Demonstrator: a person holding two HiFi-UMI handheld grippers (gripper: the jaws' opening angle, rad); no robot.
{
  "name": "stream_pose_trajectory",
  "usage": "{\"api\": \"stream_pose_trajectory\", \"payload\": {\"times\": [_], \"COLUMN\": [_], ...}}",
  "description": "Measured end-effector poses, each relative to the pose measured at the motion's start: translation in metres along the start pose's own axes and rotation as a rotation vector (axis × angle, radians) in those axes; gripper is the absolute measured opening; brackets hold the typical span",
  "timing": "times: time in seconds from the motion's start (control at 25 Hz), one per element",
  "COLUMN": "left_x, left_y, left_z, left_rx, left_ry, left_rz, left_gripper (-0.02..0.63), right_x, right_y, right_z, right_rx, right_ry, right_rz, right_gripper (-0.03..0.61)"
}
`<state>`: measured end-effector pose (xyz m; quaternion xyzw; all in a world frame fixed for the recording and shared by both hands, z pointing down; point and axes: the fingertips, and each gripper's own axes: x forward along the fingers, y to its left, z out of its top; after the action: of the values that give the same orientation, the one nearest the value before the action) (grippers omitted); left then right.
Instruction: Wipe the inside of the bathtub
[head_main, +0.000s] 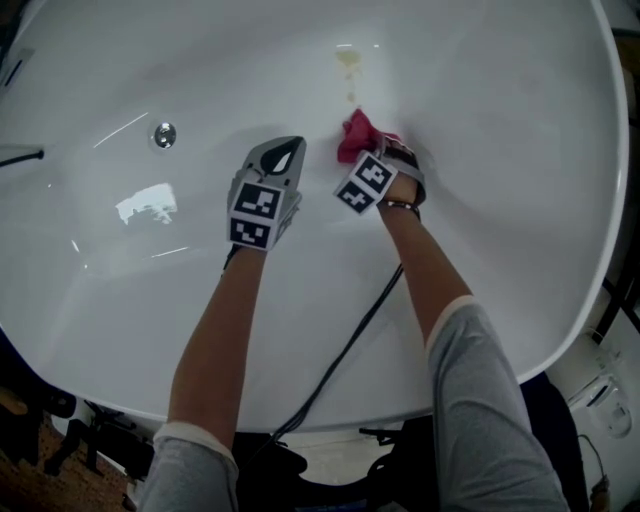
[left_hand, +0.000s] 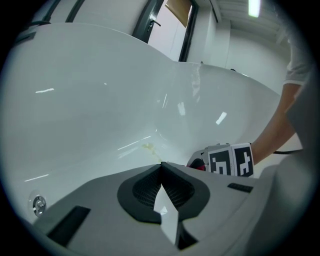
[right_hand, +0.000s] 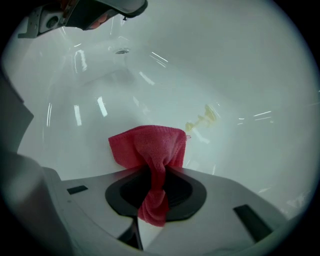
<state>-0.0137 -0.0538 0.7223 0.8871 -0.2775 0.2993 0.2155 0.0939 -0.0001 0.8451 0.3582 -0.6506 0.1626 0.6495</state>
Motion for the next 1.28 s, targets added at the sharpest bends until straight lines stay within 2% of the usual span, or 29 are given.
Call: {"api": "stream_pose_trajectory", "payload": {"times": [0.12,0.36,0.6,0.92,1.08,1.28], "left_x": [0.004,0.018,0.026,0.03,0.03,0.027], "left_y": [0.017,0.042,0.048,0.061,0.055,0.049], "left_z": [0.017,0.055,0.061,0.067,0.056,0.047], "left_rx": [-0.007,0.031,0.035,0.047,0.04,0.026], "left_ry": [-0.026,-0.065,-0.063,-0.071,-0.047,-0.038], "left_rz": [0.03,0.028,0.02,0.015,0.0,-0.009], "left_gripper": [-0.006,-0.006,-0.006,-0.006,-0.006,-0.006], "right_x": [0.009,0.025,0.035,0.048,0.046,0.035], "right_y": [-0.022,-0.064,-0.099,-0.151,-0.146,-0.115], "right_z": [0.012,0.05,0.079,0.116,0.111,0.065], "right_rx": [0.013,0.033,0.057,0.163,0.067,0.086], "right_ry": [-0.016,-0.019,-0.032,-0.042,-0.047,0.051], "right_rz": [-0.011,-0.034,-0.069,-0.133,-0.187,-0.165], "right_gripper": [0.074,0.073,0.072,0.066,0.058,0.058]}}
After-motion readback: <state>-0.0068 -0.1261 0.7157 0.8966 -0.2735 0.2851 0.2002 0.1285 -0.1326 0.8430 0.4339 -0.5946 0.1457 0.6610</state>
